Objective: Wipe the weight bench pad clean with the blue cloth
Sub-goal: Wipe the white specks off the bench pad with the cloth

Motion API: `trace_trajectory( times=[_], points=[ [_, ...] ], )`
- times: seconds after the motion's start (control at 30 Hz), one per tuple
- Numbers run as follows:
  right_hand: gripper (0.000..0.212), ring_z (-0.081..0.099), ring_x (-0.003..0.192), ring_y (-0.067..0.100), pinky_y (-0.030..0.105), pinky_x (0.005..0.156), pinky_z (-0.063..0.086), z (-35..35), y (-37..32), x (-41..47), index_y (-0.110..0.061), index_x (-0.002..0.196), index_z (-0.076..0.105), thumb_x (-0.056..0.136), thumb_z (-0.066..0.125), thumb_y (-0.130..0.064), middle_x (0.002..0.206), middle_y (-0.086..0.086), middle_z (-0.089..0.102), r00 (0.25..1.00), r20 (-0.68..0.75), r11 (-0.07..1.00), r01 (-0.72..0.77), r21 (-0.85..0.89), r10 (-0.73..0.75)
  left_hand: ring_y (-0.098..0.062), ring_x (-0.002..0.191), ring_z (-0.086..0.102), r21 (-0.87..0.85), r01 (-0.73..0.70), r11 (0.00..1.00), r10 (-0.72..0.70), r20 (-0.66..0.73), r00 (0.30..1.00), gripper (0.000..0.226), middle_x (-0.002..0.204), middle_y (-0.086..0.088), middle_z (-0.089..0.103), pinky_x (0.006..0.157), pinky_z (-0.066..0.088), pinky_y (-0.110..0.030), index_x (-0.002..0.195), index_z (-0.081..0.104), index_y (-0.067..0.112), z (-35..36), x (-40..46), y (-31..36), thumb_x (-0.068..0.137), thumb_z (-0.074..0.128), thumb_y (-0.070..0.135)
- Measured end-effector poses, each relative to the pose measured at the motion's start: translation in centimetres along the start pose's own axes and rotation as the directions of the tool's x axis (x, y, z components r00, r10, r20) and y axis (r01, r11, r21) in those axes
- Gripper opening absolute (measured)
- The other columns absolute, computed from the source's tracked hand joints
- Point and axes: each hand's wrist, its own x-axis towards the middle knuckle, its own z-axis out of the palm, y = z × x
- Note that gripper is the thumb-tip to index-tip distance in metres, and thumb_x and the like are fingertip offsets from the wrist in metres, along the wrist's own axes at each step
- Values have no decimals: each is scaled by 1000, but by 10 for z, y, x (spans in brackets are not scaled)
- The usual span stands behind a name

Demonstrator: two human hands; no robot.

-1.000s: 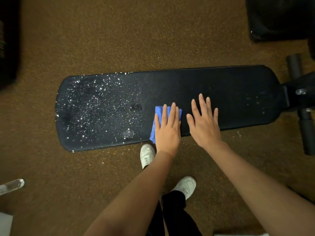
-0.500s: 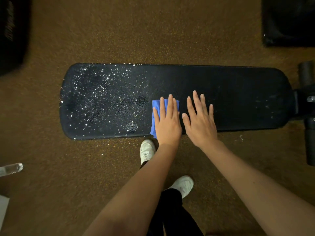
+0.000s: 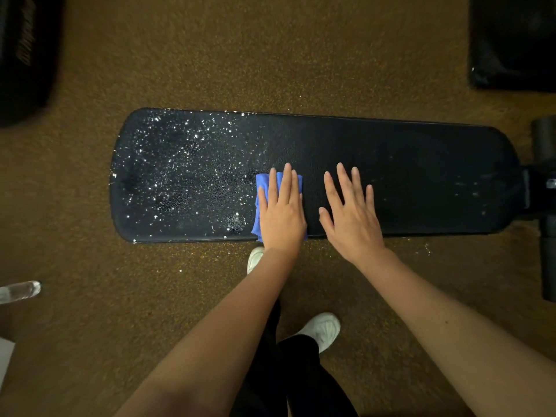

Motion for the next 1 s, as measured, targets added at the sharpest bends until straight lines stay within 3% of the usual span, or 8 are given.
trace_trajectory(
  times=[0.1,0.23,0.37,0.53,0.73,0.8,0.9,1.0],
  points=[
    [64,-5,144,31,53,115,9,-1,1,2,-16,150,6,96,36,-33,158,10,-2,1000,-5,1000,-4,-3,4,-26,140,21,22,-9,1000,9,25,1000,50,152,-3,27,110,25,-45,143,29,10,-1,6,-2,96,23,24],
    [64,-7,144,29,51,116,8,-3,0,4,-17,150,5,97,35,-34,158,10,-4,1000,1,1000,-1,10,1,-28,135,33,35,75,997,-75,-11,997,49,147,-7,37,103,35,-47,139,35,6,-2,-17,-14,94,27,21],
    [63,-7,144,28,49,116,6,-6,-4,4,-17,150,5,97,36,-33,158,9,-5,1000,3,999,30,31,-31,-30,135,33,78,18,997,-20,26,999,48,147,-6,37,102,36,-48,139,34,7,-7,-24,-26,92,32,20],
    [63,-6,144,28,49,115,8,-5,-10,9,-16,150,7,97,37,-32,158,10,-3,999,6,998,52,42,-52,-25,144,1,87,1,996,-11,116,993,50,157,-1,7,114,9,-44,147,13,11,-17,17,-23,100,28,17],
    [63,-3,144,30,50,114,10,-4,-14,20,-15,150,9,96,37,-33,158,11,-1,999,-25,999,28,46,-27,-25,143,3,53,-29,998,24,81,996,48,156,-2,11,114,8,-44,146,17,10,-25,77,-25,101,24,23],
    [63,-2,145,30,50,115,10,-5,-14,22,-15,150,9,96,37,-32,158,11,-1,1000,-20,999,15,52,-14,-28,143,10,27,-103,994,102,43,994,50,154,-5,20,113,12,-46,144,25,10,-24,62,-28,98,26,27],
    [63,-1,145,30,50,115,11,-5,-15,24,-14,150,11,95,37,-32,158,11,1,1000,-12,999,0,50,1,-30,140,21,42,-325,945,321,84,943,49,150,-8,31,111,19,-48,141,34,10,-23,40,-42,96,29,29],
    [63,0,145,30,50,115,12,-6,-17,27,-14,149,11,93,34,-34,158,12,2,1000,-8,999,-14,41,15,-30,138,27,59,-411,910,402,119,908,48,148,-8,35,108,26,-50,140,37,10,-26,60,-52,96,26,28]
  ],
)
